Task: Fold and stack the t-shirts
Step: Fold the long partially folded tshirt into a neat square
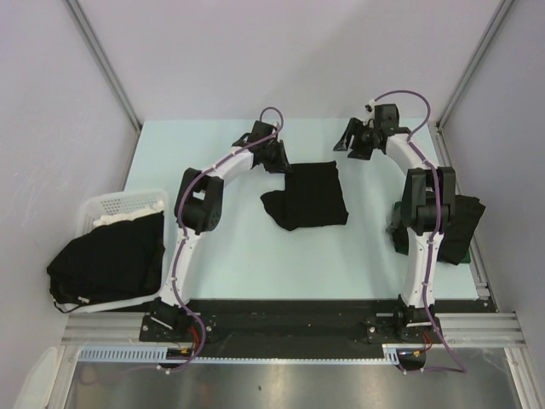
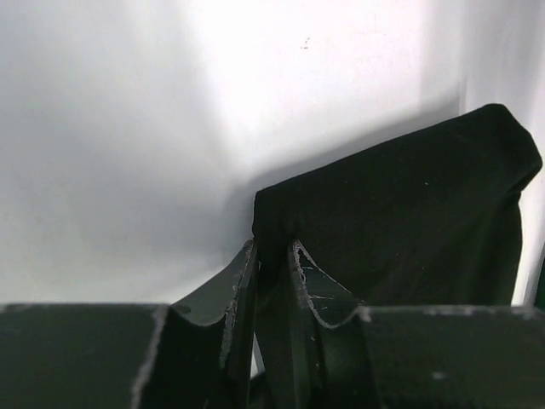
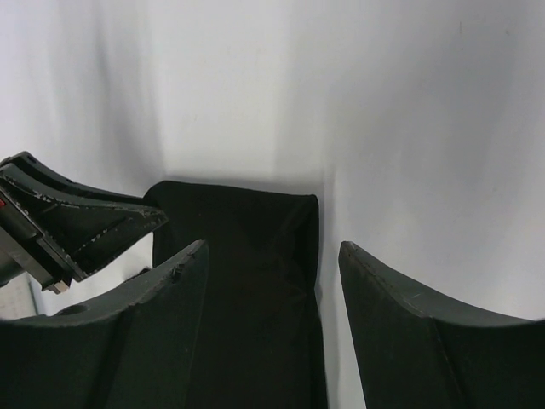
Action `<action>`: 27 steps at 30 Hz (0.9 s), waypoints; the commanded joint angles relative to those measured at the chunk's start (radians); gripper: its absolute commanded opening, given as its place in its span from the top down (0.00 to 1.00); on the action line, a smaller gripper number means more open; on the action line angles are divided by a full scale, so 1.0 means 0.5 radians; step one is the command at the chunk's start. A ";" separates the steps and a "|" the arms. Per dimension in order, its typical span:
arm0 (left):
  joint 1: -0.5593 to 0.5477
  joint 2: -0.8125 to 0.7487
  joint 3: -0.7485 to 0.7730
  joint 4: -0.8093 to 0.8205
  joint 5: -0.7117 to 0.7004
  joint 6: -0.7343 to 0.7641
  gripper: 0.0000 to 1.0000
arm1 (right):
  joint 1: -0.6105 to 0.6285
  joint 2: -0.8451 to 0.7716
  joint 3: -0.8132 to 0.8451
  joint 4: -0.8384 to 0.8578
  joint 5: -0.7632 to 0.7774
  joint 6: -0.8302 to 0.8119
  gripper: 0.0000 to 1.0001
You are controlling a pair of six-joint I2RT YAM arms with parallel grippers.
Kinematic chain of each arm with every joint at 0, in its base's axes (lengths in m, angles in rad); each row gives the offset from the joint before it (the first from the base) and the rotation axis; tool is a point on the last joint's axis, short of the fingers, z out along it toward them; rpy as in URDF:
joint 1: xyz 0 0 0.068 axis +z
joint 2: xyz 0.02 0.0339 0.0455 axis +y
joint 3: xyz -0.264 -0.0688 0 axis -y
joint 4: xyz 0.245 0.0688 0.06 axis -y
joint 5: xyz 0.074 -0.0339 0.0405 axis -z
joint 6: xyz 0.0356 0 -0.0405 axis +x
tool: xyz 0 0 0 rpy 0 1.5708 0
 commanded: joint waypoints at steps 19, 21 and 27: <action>0.011 -0.036 -0.022 0.058 0.094 -0.036 0.92 | 0.033 -0.018 -0.181 -0.123 -0.030 -0.038 0.34; 0.011 -0.039 -0.022 0.051 0.094 -0.033 0.93 | 0.039 0.031 -0.135 -0.135 -0.042 -0.032 0.34; 0.008 -0.048 -0.028 0.033 0.119 -0.036 0.94 | 0.066 0.138 0.003 -0.135 -0.085 -0.023 0.36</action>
